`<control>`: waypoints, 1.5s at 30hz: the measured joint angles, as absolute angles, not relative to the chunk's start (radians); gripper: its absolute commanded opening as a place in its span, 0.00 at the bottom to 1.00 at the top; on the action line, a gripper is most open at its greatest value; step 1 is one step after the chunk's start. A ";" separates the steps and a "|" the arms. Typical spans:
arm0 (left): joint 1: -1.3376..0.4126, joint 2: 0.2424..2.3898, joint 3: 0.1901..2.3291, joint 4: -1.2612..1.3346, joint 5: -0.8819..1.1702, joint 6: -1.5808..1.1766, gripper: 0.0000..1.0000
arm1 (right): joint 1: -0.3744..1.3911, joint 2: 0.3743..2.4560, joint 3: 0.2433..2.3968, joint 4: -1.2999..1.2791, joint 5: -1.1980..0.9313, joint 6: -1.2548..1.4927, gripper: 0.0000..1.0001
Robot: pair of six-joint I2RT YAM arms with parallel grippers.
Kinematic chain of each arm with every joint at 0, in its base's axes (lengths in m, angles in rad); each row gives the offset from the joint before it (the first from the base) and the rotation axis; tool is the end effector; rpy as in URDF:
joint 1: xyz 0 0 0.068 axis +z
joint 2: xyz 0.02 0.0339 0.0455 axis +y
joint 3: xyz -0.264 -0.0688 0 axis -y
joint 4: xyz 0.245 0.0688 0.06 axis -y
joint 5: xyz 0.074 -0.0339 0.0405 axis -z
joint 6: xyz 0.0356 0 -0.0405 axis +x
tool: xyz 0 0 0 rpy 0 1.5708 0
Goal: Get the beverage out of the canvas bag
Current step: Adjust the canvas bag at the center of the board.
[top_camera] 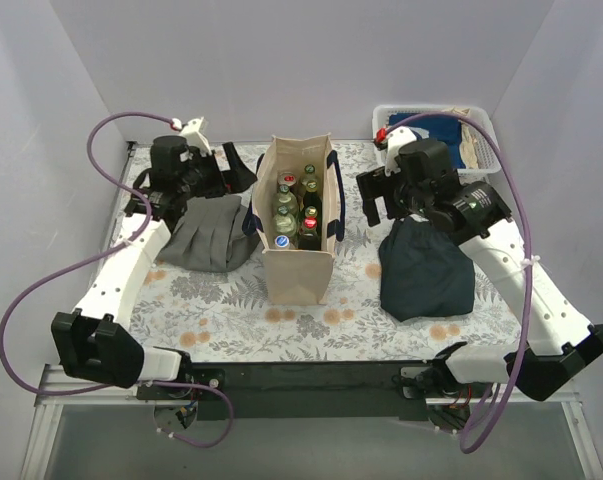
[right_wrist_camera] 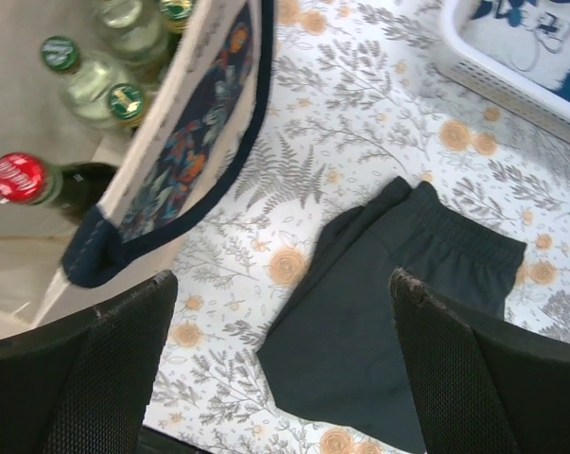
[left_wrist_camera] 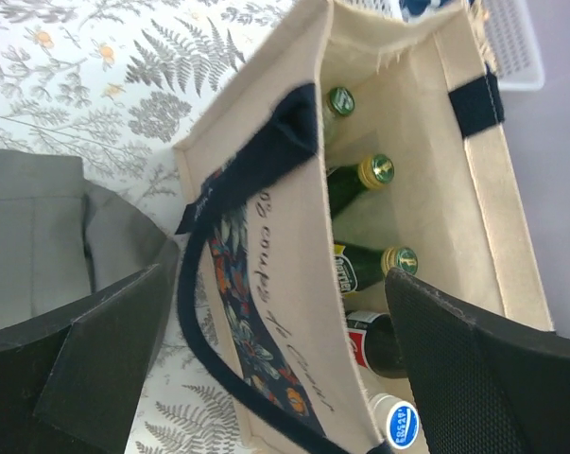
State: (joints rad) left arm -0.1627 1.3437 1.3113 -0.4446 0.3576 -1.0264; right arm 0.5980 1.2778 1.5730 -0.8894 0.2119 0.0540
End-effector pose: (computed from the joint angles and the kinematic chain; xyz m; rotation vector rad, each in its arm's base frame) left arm 0.2967 -0.0613 0.3735 -0.6974 2.0888 -1.0742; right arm 0.2115 0.1350 0.4340 -0.4607 2.1039 0.1492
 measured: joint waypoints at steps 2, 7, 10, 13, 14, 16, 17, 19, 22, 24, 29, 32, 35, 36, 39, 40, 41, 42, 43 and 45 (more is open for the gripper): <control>-0.233 1.331 1.286 -0.444 0.297 -1.024 0.96 | 0.633 1.278 1.577 -0.893 0.211 0.057 0.98; -0.342 1.282 1.210 -0.451 0.191 -1.029 0.95 | 0.712 1.288 1.584 -0.915 0.215 0.079 0.98; -0.358 1.256 1.195 -0.456 0.152 -1.031 0.95 | 0.737 1.316 1.611 -0.920 0.215 0.086 0.98; -0.364 1.230 1.194 -0.463 0.136 -1.033 0.95 | 0.761 1.345 1.634 -0.919 0.216 0.095 0.98; -0.365 1.221 1.194 -0.467 0.135 -1.034 0.95 | 0.770 1.351 1.638 -0.918 0.219 0.098 1.00; -0.368 1.204 1.194 -0.474 0.134 -1.035 0.95 | 0.785 1.362 1.642 -0.918 0.227 0.102 0.96; -0.369 1.196 1.194 -0.480 0.134 -1.036 0.94 | 0.791 1.365 1.644 -0.919 0.232 0.102 0.97; -0.371 1.179 1.194 -0.496 0.134 -1.037 0.94 | 0.799 1.369 1.647 -0.918 0.239 0.104 0.97; -0.371 1.155 1.191 -0.518 0.141 -1.037 0.92 | 0.800 1.372 1.656 -0.921 0.247 0.104 0.98; -0.371 1.135 1.178 -0.526 0.144 -1.045 0.92 | 0.800 1.378 1.670 -0.920 0.254 0.106 0.98; -0.371 1.084 1.120 -0.545 0.146 -1.074 0.92 | 0.801 1.393 1.689 -0.918 0.263 0.106 0.99; -0.373 1.061 1.101 -0.558 0.144 -1.095 0.91 | 0.801 1.400 1.689 -0.918 0.276 0.108 0.98; -0.378 1.045 1.092 -0.558 0.145 -1.117 0.91 | 0.803 1.402 1.689 -0.917 0.286 0.108 0.98; -0.381 1.040 1.089 -0.558 0.145 -1.126 0.91 | 0.804 1.402 1.689 -0.915 0.288 0.108 0.98; -0.392 1.034 1.087 -0.557 0.141 -1.150 0.90 | 0.806 1.402 1.689 -0.908 0.290 0.106 0.98; -0.395 1.032 1.086 -0.556 0.140 -1.156 0.90 | 0.806 1.402 1.689 -0.907 0.290 0.105 0.98; -0.400 1.032 1.085 -0.554 0.137 -1.166 0.90 | 0.806 1.402 1.689 -0.905 0.290 0.105 0.98; -0.404 1.031 1.085 -0.554 0.133 -1.172 0.90 | 0.806 1.402 1.689 -0.903 0.289 0.105 0.98; -0.411 1.031 1.084 -0.553 0.128 -1.177 0.90 | 0.807 1.403 1.689 -0.901 0.289 0.105 0.98; -0.428 1.032 1.081 -0.554 0.097 -1.181 0.90 | 0.807 1.407 1.689 -0.896 0.290 0.105 0.98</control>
State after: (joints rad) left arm -0.4278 1.0317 1.0805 -0.5541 0.0971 -1.1809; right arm 0.8066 1.4067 1.6890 -0.8959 0.2897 0.1055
